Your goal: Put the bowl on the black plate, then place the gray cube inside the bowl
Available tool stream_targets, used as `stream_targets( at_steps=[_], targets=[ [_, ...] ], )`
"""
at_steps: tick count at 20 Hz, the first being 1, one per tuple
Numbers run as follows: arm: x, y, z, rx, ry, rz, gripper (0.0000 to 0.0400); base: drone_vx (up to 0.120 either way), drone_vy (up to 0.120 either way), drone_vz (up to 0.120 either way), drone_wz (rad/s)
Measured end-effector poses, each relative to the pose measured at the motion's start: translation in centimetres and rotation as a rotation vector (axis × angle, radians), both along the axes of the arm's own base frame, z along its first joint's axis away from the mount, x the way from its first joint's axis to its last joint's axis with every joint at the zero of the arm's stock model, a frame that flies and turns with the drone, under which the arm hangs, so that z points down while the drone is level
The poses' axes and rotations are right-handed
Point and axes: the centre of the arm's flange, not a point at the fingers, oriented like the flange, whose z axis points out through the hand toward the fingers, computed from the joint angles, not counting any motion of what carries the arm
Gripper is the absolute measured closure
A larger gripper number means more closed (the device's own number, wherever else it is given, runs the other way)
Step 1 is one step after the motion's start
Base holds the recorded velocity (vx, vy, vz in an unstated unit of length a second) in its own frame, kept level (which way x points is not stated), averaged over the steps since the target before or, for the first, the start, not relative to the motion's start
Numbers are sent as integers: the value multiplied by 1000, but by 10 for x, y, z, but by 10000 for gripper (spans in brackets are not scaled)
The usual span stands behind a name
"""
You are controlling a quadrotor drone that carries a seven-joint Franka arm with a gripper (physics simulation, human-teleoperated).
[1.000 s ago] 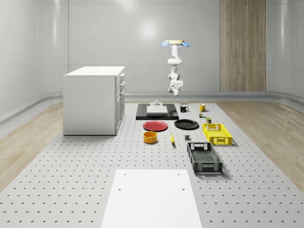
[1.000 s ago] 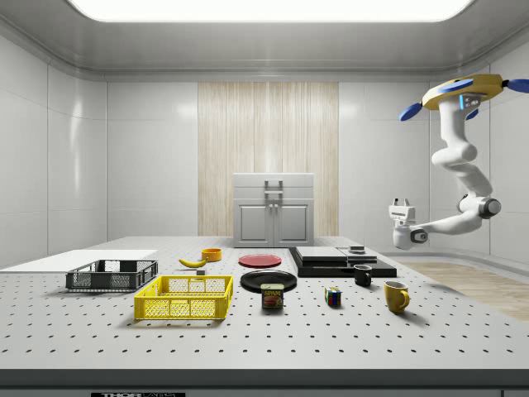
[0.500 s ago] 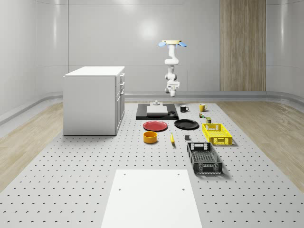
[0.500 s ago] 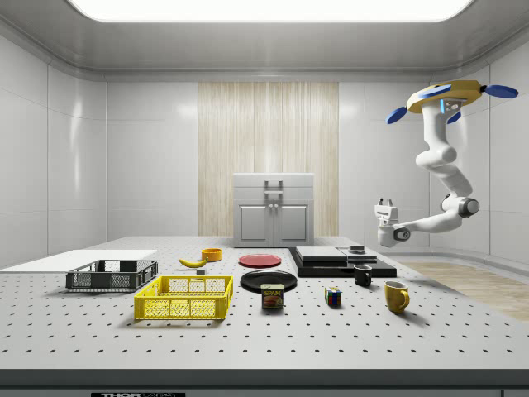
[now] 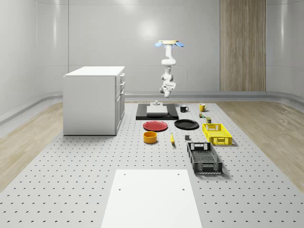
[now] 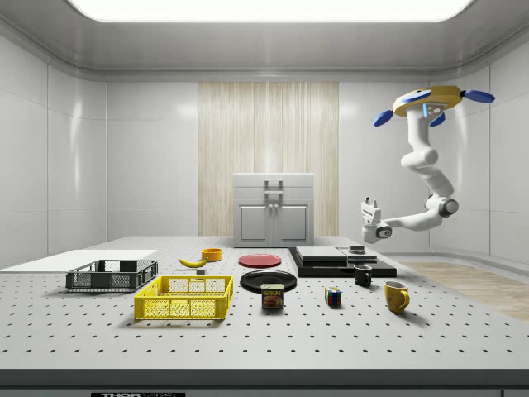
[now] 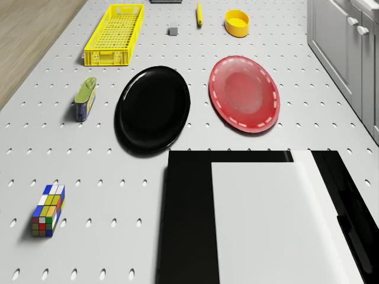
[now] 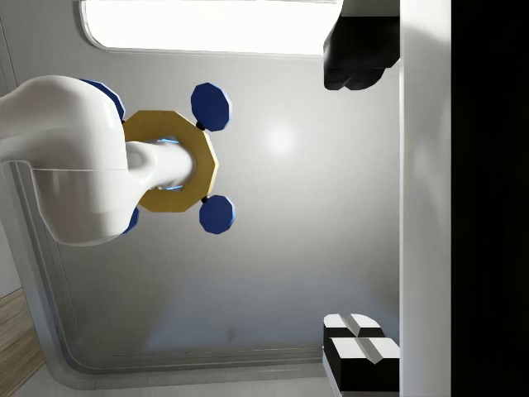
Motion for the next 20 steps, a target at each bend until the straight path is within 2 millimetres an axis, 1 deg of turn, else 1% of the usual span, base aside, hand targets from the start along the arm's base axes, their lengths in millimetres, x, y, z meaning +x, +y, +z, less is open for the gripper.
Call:
stream_targets(
  at_steps=[3,4,7,9,11,12,14,16,18,20],
  targets=[
    [0,15,-6,-165,-2,-5,0,120,-120,0,0],
    [0,22,-9,-240,-2,-7,0,120,0,0,0],
    [0,46,-27,-541,-3,-17,0,120,0,-107,0],
    [1,62,-49,-814,-4,-25,0,120,0,-120,0],
    [2,72,-79,-1137,-3,-36,0,120,0,-120,0],
    [3,74,-97,-1310,-3,-42,0,120,0,-120,0],
    [4,68,-130,-1654,-2,-54,0,120,0,-120,0],
    [5,53,-157,-1964,-1,-65,0,120,0,-120,0],
    [5,35,-175,-2217,1,-74,0,120,0,-120,0],
    [6,19,-185,-2410,2,-79,0,120,0,-120,0]
  ],
)
